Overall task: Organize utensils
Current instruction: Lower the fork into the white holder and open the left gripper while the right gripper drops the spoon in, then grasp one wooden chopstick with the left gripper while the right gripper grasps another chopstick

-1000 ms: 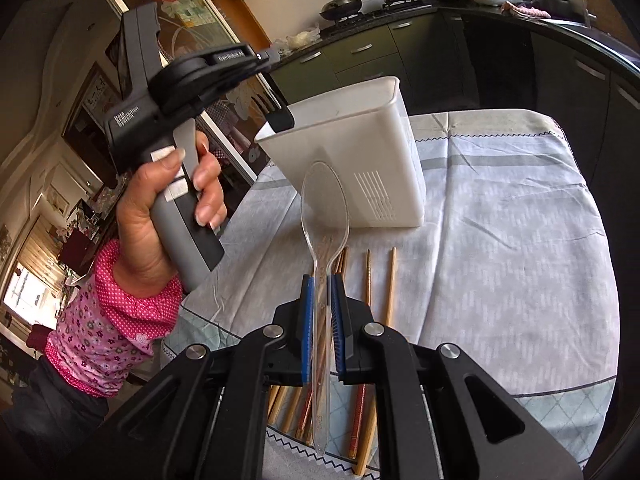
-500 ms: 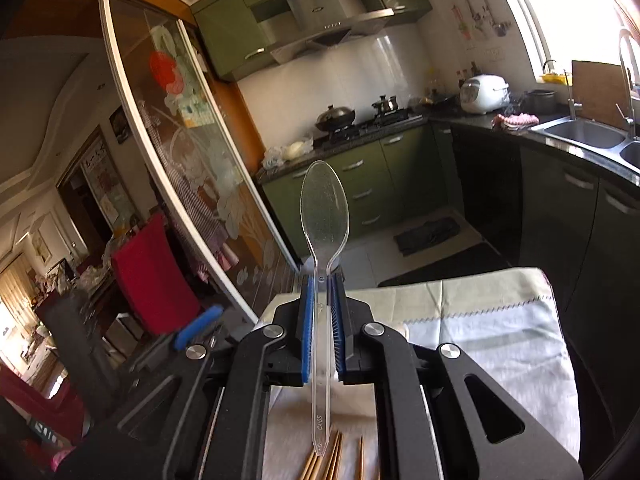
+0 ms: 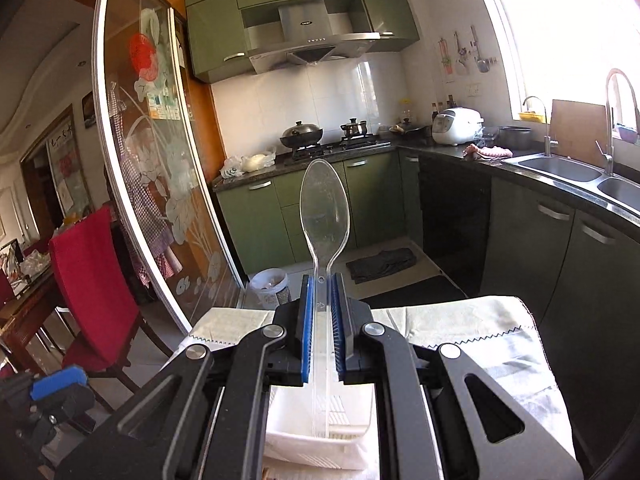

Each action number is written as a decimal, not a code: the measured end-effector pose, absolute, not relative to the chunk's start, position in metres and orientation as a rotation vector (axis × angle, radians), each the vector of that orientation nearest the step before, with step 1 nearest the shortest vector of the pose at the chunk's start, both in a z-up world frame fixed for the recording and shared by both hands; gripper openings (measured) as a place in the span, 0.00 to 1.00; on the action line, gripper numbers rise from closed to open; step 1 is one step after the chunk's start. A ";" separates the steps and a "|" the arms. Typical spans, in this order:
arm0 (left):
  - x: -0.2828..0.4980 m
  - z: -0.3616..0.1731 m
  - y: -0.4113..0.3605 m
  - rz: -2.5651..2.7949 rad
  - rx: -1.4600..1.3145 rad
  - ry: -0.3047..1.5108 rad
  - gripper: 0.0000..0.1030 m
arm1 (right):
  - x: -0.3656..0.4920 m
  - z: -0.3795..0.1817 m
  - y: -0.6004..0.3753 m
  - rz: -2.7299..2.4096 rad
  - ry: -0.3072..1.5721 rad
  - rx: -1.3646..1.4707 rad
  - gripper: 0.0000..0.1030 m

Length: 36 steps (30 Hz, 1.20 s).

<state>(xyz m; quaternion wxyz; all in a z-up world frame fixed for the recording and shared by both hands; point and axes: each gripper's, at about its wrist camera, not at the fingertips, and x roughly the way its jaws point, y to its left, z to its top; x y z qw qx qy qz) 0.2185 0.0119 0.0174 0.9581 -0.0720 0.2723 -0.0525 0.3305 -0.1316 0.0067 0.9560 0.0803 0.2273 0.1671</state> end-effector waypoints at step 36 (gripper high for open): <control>0.271 -0.136 -0.035 0.009 -0.013 1.289 0.36 | 0.193 -0.044 -0.250 0.324 0.649 0.219 0.24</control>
